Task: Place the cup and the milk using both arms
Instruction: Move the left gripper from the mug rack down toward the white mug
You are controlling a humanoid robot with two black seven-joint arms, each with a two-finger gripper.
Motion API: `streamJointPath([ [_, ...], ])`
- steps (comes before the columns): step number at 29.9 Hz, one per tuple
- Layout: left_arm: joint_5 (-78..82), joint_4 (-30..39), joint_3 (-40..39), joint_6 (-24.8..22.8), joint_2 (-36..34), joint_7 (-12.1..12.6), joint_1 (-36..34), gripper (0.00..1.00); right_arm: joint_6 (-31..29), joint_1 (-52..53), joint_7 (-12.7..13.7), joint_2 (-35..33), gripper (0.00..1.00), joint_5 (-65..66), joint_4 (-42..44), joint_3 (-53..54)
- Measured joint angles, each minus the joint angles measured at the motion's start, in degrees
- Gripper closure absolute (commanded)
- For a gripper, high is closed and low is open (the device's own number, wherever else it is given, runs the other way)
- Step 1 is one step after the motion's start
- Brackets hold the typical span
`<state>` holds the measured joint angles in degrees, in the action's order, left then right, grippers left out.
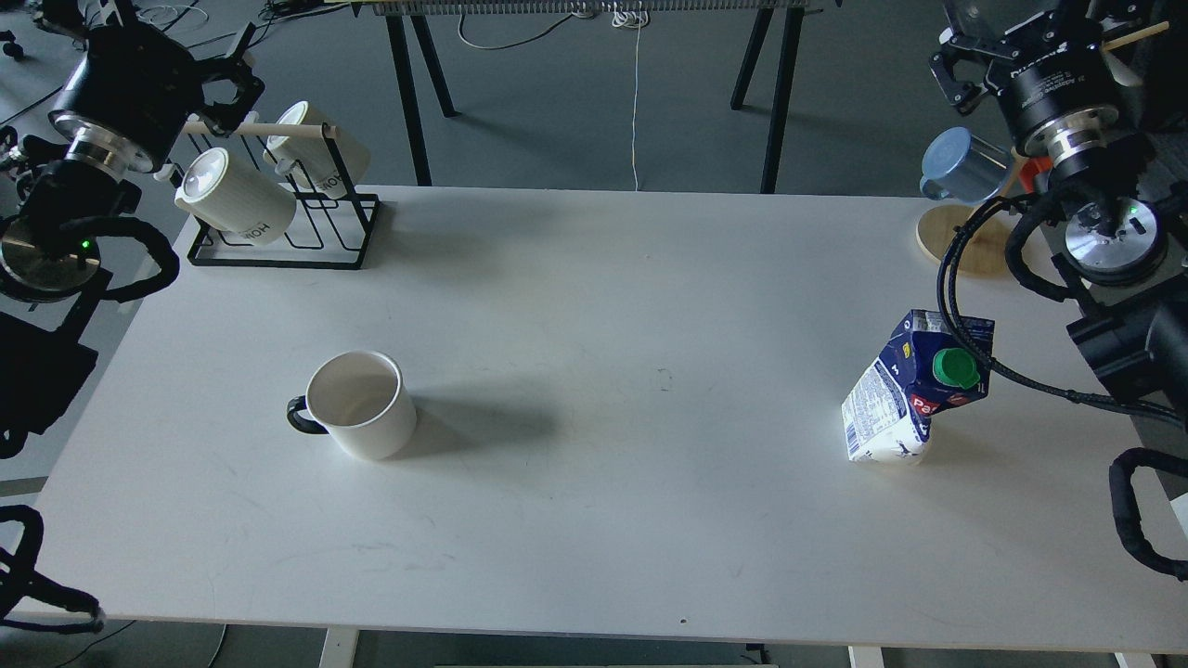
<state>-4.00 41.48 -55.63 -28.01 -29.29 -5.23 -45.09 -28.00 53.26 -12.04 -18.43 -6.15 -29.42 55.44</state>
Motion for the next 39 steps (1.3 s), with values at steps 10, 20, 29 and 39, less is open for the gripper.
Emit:
streamJointPath([
  [10,-0.01,0.0,0.0,0.0,-0.7,-0.01,-0.17,0.01,0.0,0.11,-0.01,0.06,0.01,0.0,-0.12,0.05],
  [20,11.35,3.63,9.13,0.01,-12.12,2.12,-1.15,0.01,0.0,0.44,-0.11,-0.19,0.01,-0.03,-0.58,0.17],
  [29,38.77,18.76,12.0,-0.01,-24.72,1.78,1.93,0.03,0.0,0.22,-0.34,-0.44,0.01,-0.02,-2.21,0.52],
  [39,63.65,38.58,17.36,0.0,-31.74,1.97,8.29,0.07,0.0,-0.14,-0.28,0.06,0.01,-0.13,-1.8,0.98],
])
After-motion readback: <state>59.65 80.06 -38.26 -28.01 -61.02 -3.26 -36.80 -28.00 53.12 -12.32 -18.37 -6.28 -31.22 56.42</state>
